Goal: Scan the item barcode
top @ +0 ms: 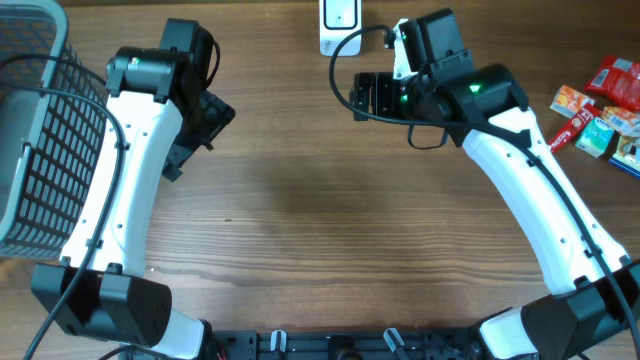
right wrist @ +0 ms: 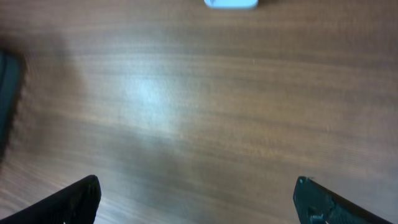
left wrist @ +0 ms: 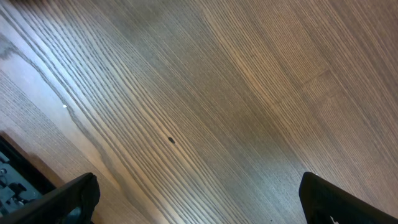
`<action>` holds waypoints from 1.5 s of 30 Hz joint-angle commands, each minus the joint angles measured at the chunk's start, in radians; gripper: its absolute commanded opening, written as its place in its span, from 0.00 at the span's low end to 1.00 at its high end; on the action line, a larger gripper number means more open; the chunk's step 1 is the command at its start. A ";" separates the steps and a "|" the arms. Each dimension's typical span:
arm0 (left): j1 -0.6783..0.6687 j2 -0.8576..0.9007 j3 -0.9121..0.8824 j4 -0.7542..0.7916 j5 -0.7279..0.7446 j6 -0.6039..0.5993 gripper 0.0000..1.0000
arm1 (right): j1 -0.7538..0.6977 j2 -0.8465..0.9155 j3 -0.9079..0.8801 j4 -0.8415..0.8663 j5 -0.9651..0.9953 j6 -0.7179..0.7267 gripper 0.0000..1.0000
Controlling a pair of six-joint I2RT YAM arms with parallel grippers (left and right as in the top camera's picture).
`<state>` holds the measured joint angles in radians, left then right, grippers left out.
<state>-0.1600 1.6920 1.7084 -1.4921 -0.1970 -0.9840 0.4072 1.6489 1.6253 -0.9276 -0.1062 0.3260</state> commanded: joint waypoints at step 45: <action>0.000 -0.014 0.012 -0.001 -0.006 0.008 1.00 | -0.225 -0.761 -0.842 0.536 -0.061 -0.142 1.00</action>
<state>-0.1600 1.6920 1.7084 -1.4925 -0.1974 -0.9840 0.1841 0.9901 0.9016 -0.4622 -0.1421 0.1783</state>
